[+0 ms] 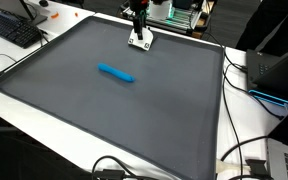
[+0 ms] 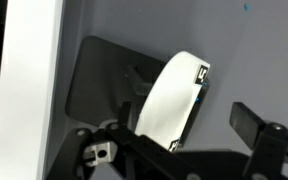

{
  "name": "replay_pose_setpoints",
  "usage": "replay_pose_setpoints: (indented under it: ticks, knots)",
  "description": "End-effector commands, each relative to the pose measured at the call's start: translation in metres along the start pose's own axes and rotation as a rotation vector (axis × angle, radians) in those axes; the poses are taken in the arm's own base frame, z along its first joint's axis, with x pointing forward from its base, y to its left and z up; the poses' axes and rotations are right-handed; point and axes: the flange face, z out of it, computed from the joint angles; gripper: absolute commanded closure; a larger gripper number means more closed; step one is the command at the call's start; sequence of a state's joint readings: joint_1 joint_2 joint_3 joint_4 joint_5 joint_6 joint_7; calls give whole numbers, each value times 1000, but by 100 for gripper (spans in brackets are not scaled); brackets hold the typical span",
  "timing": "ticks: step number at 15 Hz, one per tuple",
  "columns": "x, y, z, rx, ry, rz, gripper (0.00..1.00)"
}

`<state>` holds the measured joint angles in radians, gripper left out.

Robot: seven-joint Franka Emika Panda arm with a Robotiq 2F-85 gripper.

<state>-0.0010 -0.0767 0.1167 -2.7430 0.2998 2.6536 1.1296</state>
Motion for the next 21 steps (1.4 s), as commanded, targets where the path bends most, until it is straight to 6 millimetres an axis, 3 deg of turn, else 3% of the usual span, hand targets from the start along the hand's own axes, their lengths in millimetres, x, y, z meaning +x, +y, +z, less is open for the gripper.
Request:
replay_pose_setpoints:
  ticks: [1, 3, 6, 8, 9, 12, 18, 21]
  knots:
    - [0, -2, 5, 12, 3, 48, 22]
    - [0, -3, 5, 17, 8, 64, 30]
    - [0, -3, 6, 23, 16, 81, 54]
    - [0, -3, 7, 25, 20, 94, 62]
    - [0, -3, 7, 25, 20, 99, 74]
    - [0, -2, 7, 30, 26, 126, 99]
    - [1, -4, 2, 54, 37, 179, 99]
    - [1, -6, -11, 74, 54, 155, 99]
